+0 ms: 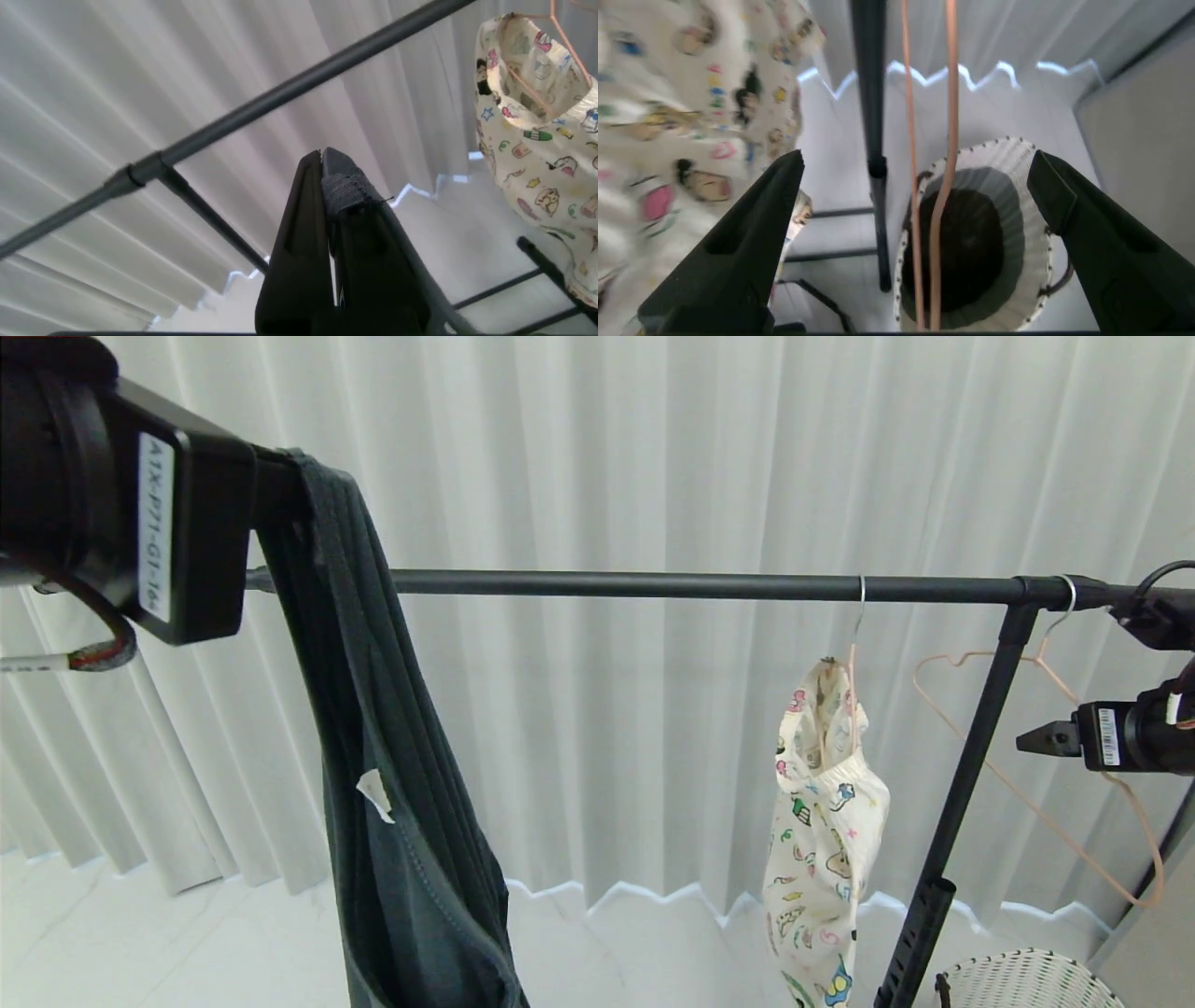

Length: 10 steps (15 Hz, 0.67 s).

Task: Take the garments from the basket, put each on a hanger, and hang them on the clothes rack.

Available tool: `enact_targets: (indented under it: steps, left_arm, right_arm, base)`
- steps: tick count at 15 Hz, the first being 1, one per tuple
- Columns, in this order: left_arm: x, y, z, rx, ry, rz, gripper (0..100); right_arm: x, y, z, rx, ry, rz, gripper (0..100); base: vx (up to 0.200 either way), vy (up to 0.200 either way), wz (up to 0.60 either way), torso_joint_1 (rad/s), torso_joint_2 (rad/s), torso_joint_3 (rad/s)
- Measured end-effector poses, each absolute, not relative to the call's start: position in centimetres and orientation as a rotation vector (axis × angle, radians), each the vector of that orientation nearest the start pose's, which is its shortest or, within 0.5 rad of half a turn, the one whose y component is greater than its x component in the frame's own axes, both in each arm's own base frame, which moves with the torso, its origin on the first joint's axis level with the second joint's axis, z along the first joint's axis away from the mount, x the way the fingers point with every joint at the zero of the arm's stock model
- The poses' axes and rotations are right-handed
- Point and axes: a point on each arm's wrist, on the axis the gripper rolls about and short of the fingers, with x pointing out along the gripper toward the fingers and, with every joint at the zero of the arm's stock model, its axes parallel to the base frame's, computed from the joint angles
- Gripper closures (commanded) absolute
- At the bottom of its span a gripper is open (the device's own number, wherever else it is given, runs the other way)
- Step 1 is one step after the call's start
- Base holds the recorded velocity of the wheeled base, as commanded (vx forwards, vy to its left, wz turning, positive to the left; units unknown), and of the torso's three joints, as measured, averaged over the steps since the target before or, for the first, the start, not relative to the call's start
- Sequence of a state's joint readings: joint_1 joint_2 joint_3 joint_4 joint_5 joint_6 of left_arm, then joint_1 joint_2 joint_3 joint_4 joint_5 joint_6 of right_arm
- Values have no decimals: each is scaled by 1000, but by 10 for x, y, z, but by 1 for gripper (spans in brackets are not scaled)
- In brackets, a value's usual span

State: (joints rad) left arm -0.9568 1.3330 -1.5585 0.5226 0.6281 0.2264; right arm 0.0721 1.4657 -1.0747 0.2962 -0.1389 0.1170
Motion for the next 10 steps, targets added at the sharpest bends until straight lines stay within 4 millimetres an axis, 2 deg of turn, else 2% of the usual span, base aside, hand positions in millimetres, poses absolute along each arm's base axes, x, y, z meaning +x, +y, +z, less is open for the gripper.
enact_targets:
  steps: [7, 8, 10]
  left_arm:
    - [129, -139, 342, 404, 166, -285, 100]
    - [130, -138, 339, 408, 171, -279, 100]
    - [131, -138, 338, 411, 175, -274, 100]
  right_arm:
    - [267, 10, 217, 42, 695, -124, 0]
    - [269, 10, 215, 41, 702, -124, 100]
    - [271, 10, 213, 41, 709, -126, 100]
  base:
    - [0, 0, 0, 0, 0, 0]
    - [0, 0, 0, 0, 0, 0]
    - [0, 0, 0, 0, 0, 0]
